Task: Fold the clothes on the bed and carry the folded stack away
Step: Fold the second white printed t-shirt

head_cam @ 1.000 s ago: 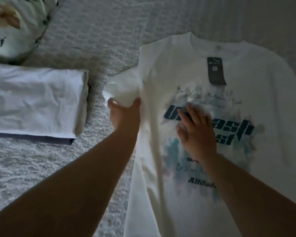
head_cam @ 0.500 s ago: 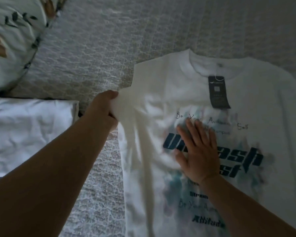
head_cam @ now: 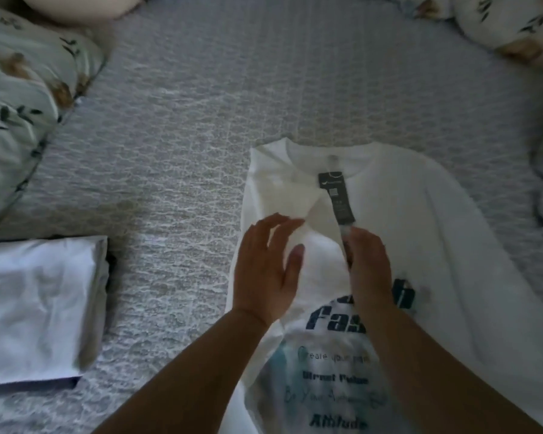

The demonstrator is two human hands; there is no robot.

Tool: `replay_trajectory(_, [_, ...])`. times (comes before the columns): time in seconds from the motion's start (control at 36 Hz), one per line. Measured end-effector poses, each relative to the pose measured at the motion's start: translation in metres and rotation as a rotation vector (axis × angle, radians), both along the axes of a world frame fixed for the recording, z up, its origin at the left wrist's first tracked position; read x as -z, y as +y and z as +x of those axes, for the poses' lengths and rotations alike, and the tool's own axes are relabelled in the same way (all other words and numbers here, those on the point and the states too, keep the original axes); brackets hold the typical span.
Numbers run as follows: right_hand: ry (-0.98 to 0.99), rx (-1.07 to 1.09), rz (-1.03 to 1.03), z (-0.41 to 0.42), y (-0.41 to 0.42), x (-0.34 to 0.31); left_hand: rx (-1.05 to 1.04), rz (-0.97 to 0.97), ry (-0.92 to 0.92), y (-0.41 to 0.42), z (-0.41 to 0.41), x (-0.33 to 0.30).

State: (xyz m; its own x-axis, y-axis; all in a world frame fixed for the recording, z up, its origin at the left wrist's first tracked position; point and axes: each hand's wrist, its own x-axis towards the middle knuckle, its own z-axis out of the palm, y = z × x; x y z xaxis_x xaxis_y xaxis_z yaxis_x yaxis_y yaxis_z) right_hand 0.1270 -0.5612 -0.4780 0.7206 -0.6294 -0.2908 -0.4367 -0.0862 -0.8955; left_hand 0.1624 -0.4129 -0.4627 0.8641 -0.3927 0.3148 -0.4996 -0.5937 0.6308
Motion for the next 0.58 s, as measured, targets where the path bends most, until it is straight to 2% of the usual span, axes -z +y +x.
replay_trajectory(0.06, [0.076,-0.12,-0.117,0.0,0.003,0.002,-0.182,0.035,0.106,0.006,0.001,0.01])
replay_trajectory(0.14, [0.153,-0.293,-0.332,0.006,0.01,0.003,-0.285,0.298,0.247,0.015,0.006,0.03])
replay_trajectory(0.19, [0.174,-0.215,-0.319,0.015,0.014,0.003,-0.263,0.412,0.238,0.018,0.009,0.041])
replay_trajectory(0.28, [0.221,-0.078,-0.184,0.033,0.014,0.006,-0.292,0.508,0.209,0.014,0.02,0.046])
replay_trajectory(0.36, [0.286,-0.067,-0.09,0.049,0.001,0.006,-0.268,0.634,0.237,0.009,0.039,0.047])
replay_trajectory(0.44, [0.259,-0.171,-0.258,0.058,-0.01,0.002,-0.177,0.725,0.211,0.0,0.059,0.047])
replay_trajectory(0.53, [0.167,0.008,-0.352,0.055,-0.018,-0.002,-0.184,0.717,0.216,-0.012,0.071,0.044])
replay_trajectory(0.58, [0.19,0.113,-0.35,0.044,-0.023,-0.002,-0.26,0.663,0.249,-0.016,0.077,0.041])
